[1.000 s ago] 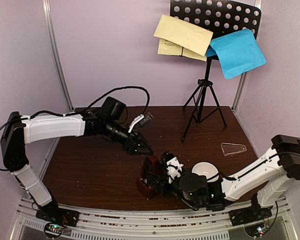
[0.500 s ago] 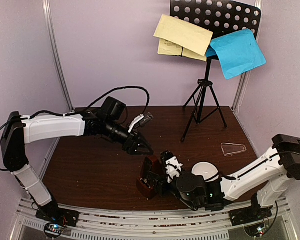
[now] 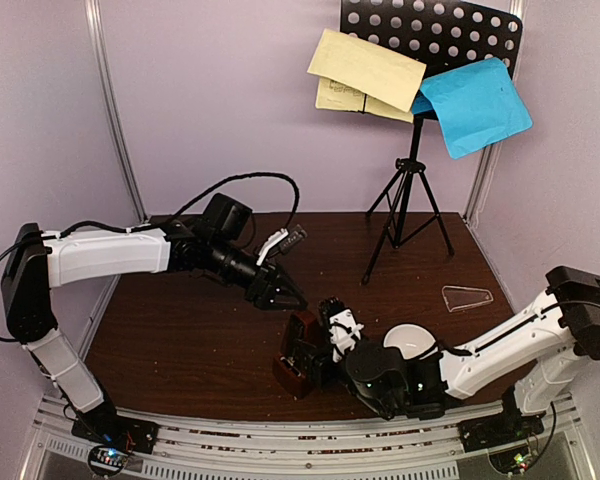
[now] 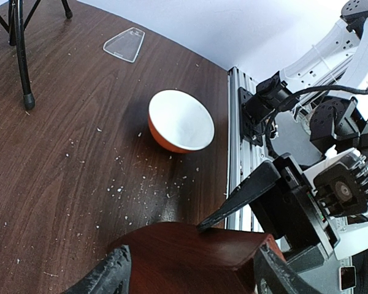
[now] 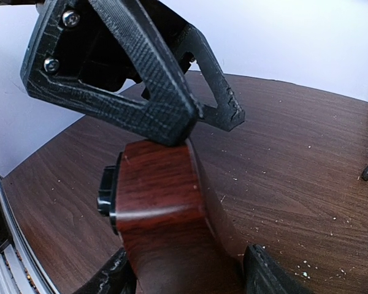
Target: Pack up the instrument practice props
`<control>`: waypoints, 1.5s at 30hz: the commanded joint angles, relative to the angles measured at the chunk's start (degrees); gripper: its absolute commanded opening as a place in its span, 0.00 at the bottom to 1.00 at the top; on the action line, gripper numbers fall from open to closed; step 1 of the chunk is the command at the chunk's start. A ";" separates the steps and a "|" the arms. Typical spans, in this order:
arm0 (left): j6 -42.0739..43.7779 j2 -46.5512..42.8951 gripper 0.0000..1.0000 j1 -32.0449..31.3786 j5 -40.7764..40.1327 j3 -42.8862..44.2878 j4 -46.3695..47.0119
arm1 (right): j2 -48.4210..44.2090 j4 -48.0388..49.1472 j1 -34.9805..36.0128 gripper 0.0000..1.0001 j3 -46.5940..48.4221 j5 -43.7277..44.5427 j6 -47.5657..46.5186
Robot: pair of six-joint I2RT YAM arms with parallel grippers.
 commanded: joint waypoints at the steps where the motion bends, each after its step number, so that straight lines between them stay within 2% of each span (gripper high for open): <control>1: 1.35 -0.23 0.71 -0.35 -1.98 0.71 -0.97 | 0.33 -3.06 -1.24 0.60 1.29 1.75 1.88; 17: 1.33 -0.18 0.71 -0.33 -1.80 0.71 -1.00 | 0.63 -5.04 -1.99 0.63 2.17 1.25 3.65; 27: 1.31 -0.19 0.71 -0.34 -1.63 0.71 -1.02 | 0.73 -6.38 -2.09 0.69 3.01 2.22 4.20; 31: 1.34 -0.53 0.72 -0.38 -2.75 0.71 -1.01 | 0.33 -5.32 -2.16 0.77 2.72 0.84 3.13; 35: 2.34 -1.53 0.79 -0.26 -6.09 0.80 -1.50 | -2.27 -2.90 -2.25 0.99 1.16 -1.45 1.27; 40: 3.74 -4.45 0.90 -0.21 -12.60 0.31 -0.99 | -8.84 -2.88 -2.58 1.00 -1.42 -7.77 -2.84; 45: 5.13 -11.10 0.92 1.09 -19.95 -1.77 2.73 | -19.40 -3.78 -2.64 1.00 -7.37 -11.91 -3.93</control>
